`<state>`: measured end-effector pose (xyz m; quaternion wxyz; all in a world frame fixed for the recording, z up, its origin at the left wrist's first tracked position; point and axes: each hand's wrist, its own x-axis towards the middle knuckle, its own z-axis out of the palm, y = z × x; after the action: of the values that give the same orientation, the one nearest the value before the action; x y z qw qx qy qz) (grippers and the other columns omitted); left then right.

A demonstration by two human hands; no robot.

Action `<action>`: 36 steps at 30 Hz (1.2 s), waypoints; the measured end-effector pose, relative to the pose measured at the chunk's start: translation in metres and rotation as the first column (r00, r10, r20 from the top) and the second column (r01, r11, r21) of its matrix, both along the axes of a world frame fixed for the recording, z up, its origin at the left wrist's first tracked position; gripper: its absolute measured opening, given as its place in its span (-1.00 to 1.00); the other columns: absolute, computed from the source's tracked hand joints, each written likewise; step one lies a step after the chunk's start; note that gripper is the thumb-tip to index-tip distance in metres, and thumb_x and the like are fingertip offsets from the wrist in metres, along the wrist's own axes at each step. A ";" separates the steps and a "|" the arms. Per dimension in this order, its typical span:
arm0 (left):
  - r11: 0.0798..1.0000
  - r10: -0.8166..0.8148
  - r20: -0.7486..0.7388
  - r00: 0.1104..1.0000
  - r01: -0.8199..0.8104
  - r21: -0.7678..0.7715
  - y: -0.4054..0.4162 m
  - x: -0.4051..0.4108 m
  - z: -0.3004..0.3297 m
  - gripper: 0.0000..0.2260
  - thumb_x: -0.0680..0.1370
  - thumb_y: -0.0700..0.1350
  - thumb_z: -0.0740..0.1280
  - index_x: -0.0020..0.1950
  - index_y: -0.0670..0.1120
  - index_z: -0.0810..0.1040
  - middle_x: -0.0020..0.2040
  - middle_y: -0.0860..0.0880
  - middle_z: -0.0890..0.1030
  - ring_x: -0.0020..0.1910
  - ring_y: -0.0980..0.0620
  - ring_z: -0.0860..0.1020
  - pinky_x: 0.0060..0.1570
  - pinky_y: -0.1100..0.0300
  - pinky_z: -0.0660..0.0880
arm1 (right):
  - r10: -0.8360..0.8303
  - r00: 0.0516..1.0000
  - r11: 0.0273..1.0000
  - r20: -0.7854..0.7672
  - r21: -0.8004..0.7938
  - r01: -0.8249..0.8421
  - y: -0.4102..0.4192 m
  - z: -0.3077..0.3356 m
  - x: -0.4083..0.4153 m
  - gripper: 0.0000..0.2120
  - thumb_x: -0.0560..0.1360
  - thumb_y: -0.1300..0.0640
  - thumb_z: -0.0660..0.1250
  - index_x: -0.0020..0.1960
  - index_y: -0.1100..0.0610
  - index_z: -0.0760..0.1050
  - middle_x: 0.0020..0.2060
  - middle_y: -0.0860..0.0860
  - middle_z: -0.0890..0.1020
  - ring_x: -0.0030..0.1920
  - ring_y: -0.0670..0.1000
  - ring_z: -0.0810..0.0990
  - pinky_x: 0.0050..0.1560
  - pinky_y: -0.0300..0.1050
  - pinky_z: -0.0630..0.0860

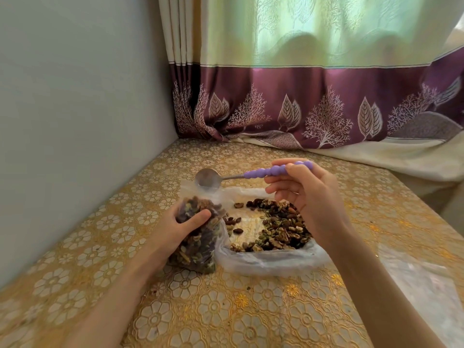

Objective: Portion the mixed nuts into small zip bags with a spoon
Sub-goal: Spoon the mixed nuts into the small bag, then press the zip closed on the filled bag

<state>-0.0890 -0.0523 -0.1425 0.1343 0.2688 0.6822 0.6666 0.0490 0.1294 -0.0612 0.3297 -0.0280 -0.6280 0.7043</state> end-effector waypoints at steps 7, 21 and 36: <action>1.000 -0.009 -0.002 1.000 0.009 0.011 -0.003 0.001 0.007 -0.63 0.15 0.25 0.53 -0.09 0.23 0.61 -0.05 0.07 0.68 -0.07 0.10 0.65 -0.11 0.18 0.54 | -0.116 0.992 0.975 -0.050 -0.195 0.104 0.017 0.002 0.006 -0.78 0.54 0.27 0.16 -0.16 0.25 0.57 -0.35 0.11 0.67 -0.36 -0.01 0.61 -0.35 -0.26 0.55; 1.000 0.029 -0.121 0.992 -0.029 0.004 -0.005 0.026 0.038 -0.71 0.22 0.10 0.46 -0.09 0.10 0.65 -0.13 0.11 0.66 -0.12 0.17 0.59 -0.26 0.36 0.48 | -0.319 0.841 0.948 0.438 0.138 0.287 0.033 -0.056 0.049 -0.75 0.61 0.19 0.20 -0.15 0.21 0.60 -0.45 0.10 0.66 -0.57 -0.03 0.48 -0.61 -0.27 0.33; 0.975 -0.145 -0.061 0.988 0.133 -0.177 -0.016 0.073 0.024 -0.60 0.17 0.05 0.49 -0.02 0.06 0.60 -0.16 0.16 0.69 -0.15 0.27 0.61 -0.22 0.44 0.47 | -0.099 0.951 0.884 0.292 0.464 -0.051 -0.021 -0.075 0.053 -0.82 0.45 -0.05 0.33 0.05 -0.12 0.52 -0.19 -0.13 0.67 -0.15 -0.12 0.64 -0.17 -0.30 0.55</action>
<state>-0.0156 -0.0679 -0.1188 0.1784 0.3275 0.7214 0.5835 0.1019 0.1083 -0.1364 0.2337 -0.0650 -0.8218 0.5156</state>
